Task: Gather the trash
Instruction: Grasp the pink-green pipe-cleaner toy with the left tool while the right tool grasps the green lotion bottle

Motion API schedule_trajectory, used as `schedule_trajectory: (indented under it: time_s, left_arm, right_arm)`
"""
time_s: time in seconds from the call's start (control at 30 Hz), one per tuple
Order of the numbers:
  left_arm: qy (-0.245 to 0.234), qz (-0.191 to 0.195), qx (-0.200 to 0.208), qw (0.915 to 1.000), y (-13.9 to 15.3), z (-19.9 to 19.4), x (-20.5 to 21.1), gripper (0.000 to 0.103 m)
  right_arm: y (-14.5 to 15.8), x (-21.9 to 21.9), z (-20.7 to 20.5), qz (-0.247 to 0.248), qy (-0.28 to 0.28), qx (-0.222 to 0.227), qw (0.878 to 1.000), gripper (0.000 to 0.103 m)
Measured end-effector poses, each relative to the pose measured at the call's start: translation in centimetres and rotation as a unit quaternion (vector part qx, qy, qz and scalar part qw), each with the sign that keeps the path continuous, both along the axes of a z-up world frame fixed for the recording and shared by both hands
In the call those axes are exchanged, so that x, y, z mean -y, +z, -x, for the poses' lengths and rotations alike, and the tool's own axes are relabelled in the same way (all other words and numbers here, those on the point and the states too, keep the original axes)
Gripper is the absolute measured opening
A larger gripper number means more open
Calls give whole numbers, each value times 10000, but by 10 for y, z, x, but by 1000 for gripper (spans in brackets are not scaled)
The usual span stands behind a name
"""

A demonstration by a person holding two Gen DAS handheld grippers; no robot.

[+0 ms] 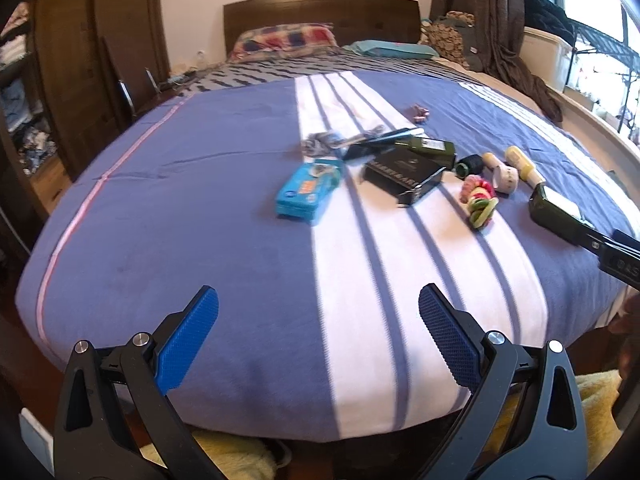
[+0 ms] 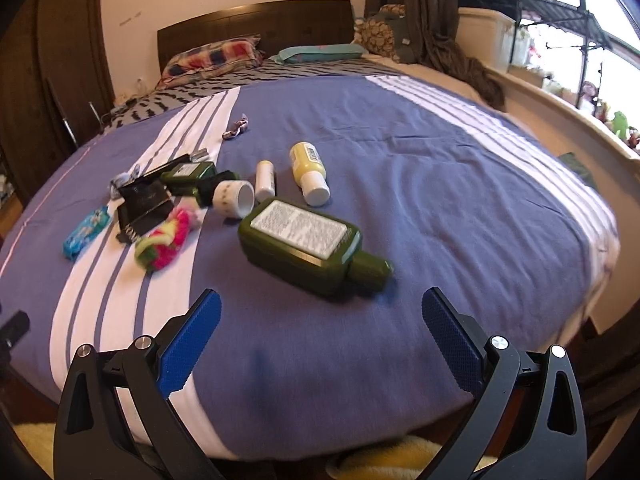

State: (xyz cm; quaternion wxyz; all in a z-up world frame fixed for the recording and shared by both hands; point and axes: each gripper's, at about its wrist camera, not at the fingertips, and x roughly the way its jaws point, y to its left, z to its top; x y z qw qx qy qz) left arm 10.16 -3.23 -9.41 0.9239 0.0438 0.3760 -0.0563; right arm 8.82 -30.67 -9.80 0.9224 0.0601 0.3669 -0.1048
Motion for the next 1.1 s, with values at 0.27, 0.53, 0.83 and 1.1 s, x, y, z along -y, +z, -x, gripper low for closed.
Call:
schedule_trajectory:
  time_s: [0.27,0.53,0.83,1.1]
  left_arm:
    - [-586,166,-228,9979,-12,-31,46,93]
    - [-1175,311,-557,9910,-24,-61,91,76]
    - [-1616,384,-628,9841,-33,-88,129,62]
    - [-1845,421,-658,9797,-50,-104,144,58]
  right_arm:
    - [-7,4,-44,425,383,-244,9981,100]
    - [-29,12,-72,-7,794,-562,9953,97]
    - [-29,23,-68,-330,729,-401,9960,76]
    - [-30,17,-63,-171,667,-263,9973,76]
